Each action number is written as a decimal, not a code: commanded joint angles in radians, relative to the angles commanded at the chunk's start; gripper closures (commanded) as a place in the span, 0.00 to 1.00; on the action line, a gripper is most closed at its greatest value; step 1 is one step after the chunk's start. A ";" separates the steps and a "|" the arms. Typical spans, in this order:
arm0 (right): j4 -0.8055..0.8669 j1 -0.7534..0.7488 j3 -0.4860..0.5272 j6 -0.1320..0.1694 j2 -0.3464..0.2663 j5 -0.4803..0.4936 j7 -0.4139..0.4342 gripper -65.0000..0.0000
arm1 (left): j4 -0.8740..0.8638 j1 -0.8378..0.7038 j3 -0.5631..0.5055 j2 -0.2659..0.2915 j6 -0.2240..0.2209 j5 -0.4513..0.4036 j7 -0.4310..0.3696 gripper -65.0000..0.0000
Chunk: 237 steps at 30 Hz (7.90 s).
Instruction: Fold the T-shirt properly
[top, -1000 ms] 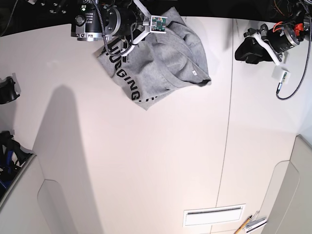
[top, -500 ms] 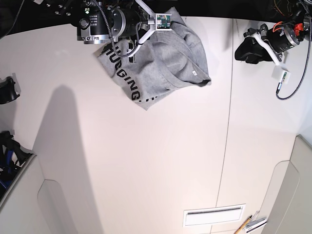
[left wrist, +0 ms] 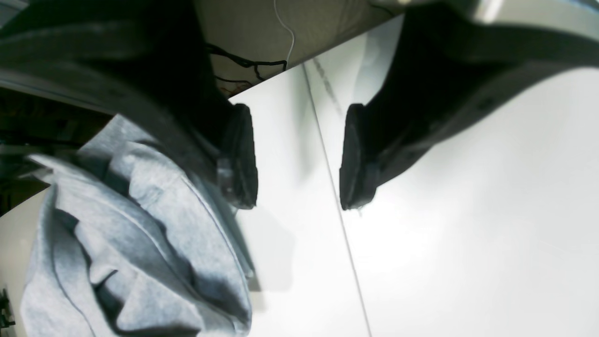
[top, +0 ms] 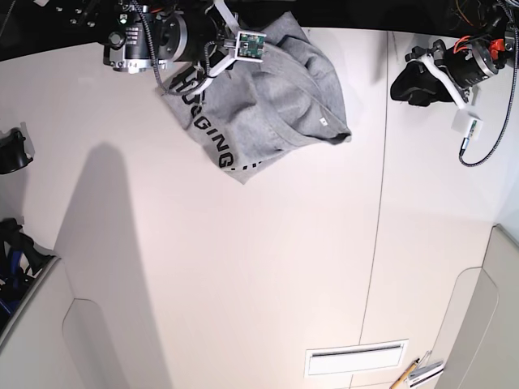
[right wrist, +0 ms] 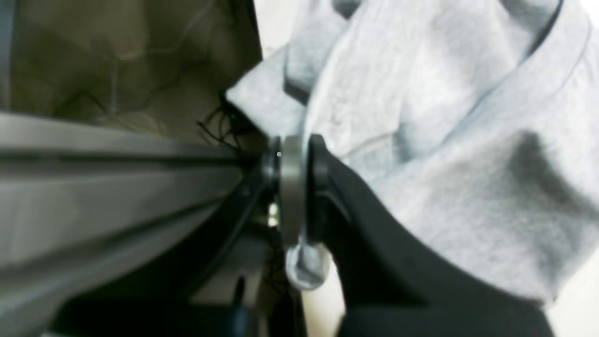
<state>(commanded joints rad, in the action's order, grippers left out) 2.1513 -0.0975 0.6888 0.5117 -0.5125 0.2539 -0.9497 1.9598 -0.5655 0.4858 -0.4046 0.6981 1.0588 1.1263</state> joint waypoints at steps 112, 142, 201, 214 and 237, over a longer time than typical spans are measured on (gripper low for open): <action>-0.272 0.174 -0.095 -0.081 0.367 0.040 0.066 1.00 | 0.000 0.000 0.150 0.000 0.000 0.052 0.023 0.51; -0.270 0.172 -0.076 -0.071 0.464 0.087 0.021 0.58 | 0.000 0.000 0.150 0.000 0.000 0.090 0.027 0.51; -0.425 0.175 -0.076 -0.041 0.614 -0.086 0.050 0.50 | 0.000 0.000 0.150 0.000 0.000 0.104 0.042 0.51; -0.457 0.207 -0.094 -0.098 0.605 -0.157 0.082 0.50 | 0.000 0.000 0.150 0.000 0.000 0.105 0.042 0.51; -0.560 0.250 -0.093 -0.080 0.576 -0.082 0.055 1.00 | 0.000 0.000 0.150 0.000 0.000 0.105 0.041 0.51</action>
<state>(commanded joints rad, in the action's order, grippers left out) 1.5913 0.1524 0.5953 0.4313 0.0639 0.1719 -0.8948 1.9594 -0.5652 0.6361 -0.4046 0.6981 1.1637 1.1675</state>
